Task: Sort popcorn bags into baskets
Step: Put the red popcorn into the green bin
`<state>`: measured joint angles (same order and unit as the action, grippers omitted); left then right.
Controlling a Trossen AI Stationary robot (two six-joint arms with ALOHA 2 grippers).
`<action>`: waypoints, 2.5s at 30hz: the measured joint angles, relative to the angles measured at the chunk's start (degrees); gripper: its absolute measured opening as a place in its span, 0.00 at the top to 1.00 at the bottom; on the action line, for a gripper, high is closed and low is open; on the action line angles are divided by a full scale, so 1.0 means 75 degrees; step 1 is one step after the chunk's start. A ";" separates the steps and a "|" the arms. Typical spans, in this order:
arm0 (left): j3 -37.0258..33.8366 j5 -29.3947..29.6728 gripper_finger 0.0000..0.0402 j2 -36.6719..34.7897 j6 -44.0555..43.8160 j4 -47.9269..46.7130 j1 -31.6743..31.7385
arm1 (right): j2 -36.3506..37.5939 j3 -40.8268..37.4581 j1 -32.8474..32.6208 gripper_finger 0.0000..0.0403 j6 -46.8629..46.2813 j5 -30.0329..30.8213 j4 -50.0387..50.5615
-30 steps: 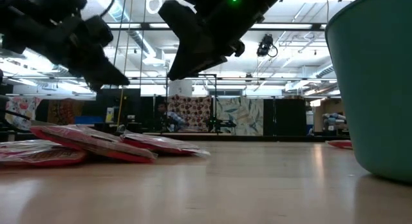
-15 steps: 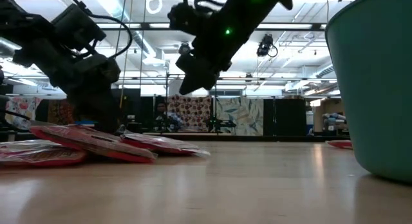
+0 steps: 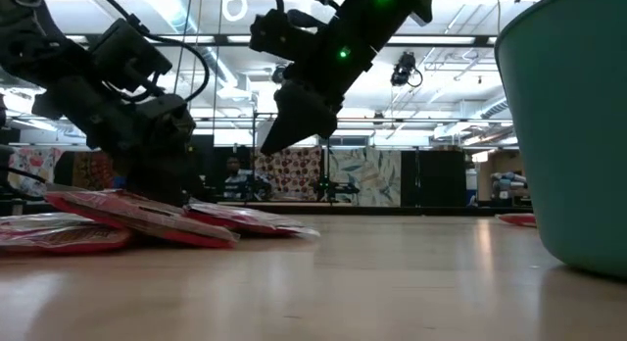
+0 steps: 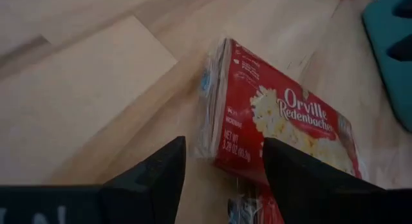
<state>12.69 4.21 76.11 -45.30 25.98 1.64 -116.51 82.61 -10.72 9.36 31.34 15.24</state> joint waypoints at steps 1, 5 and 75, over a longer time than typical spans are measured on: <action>0.0000 -0.0002 0.48 0.0106 -0.0078 0.0122 -0.0005 | 0.0000 0.0000 0.0009 0.75 0.0128 -0.0016 -0.0049; 0.0003 0.0000 0.52 0.0457 -0.0082 0.0792 -0.0094 | 0.0000 0.0000 0.0146 0.75 0.0468 -0.0215 -0.0188; 0.0023 -0.0126 0.99 -0.0402 0.9614 0.5636 -0.0843 | 0.2046 -0.0003 0.1218 0.54 0.0915 -0.3163 0.1145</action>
<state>12.86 3.26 73.10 26.81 68.25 -4.68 -101.16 82.59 -1.58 16.23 7.62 23.82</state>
